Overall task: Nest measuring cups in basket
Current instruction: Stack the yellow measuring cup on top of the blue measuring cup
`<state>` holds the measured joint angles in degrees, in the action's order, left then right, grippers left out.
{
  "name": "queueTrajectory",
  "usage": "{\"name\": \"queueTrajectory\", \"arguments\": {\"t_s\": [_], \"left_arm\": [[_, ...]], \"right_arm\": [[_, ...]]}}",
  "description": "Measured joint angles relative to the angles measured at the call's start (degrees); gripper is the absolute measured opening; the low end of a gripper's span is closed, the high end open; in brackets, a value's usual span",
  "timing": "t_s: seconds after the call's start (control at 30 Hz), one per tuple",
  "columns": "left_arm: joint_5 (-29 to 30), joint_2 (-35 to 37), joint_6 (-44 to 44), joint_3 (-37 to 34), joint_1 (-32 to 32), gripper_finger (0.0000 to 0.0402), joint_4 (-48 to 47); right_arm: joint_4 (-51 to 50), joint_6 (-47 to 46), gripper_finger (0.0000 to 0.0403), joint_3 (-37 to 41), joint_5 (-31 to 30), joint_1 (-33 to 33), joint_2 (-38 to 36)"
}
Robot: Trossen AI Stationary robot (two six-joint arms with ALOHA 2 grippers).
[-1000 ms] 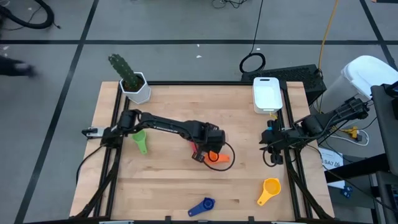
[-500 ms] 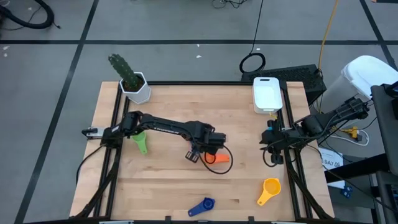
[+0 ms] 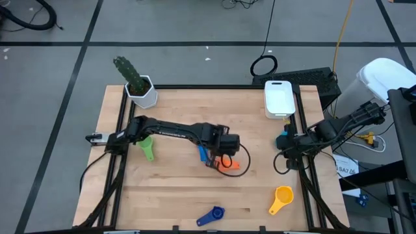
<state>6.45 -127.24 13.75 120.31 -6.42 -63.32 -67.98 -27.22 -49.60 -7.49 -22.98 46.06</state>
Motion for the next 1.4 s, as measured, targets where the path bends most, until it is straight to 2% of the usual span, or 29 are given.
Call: {"name": "queueTrajectory", "arguments": {"t_s": [0.13,0.3,0.47,0.8,1.07,1.23,1.4], "left_arm": [[-1.56,-0.02,-3.7,0.0,-3.11,0.0026,6.03],[5.78,0.59,-12.14,0.0,-6.5,0.0026,8.19],[15.67,5.23,-17.65,0.0,-9.82,0.0026,8.08],[25.25,13.15,-23.32,0.02,-15.97,0.0026,6.93],[30.55,13.05,-30.98,-0.22,-20.0,0.0026,1.07],[35.08,13.02,-34.47,-1.51,-22.14,0.0026,-0.11],[35.63,13.09,-37.42,-1.51,-23.5,0.0026,-0.61]], "right_arm": [[-2.61,-0.02,0.0118,0.0,7.31,-1.45,0.04],[-2.63,-3.35,0.0118,-0.02,13.65,-7.2,2.29],[-1.52,-7.52,0.0118,-0.04,14.39,-13.94,8.35],[5.51,-13.96,0.0118,-0.04,14.8,-20.22,20.84],[13.86,-17.61,0.0118,-0.04,14.8,-22.49,25.24],[14.19,-18.43,0.0118,-0.04,15.07,-22.95,27.93],[15.07,-19.02,0.0118,-0.04,15.07,-22.95,29.13]]}}
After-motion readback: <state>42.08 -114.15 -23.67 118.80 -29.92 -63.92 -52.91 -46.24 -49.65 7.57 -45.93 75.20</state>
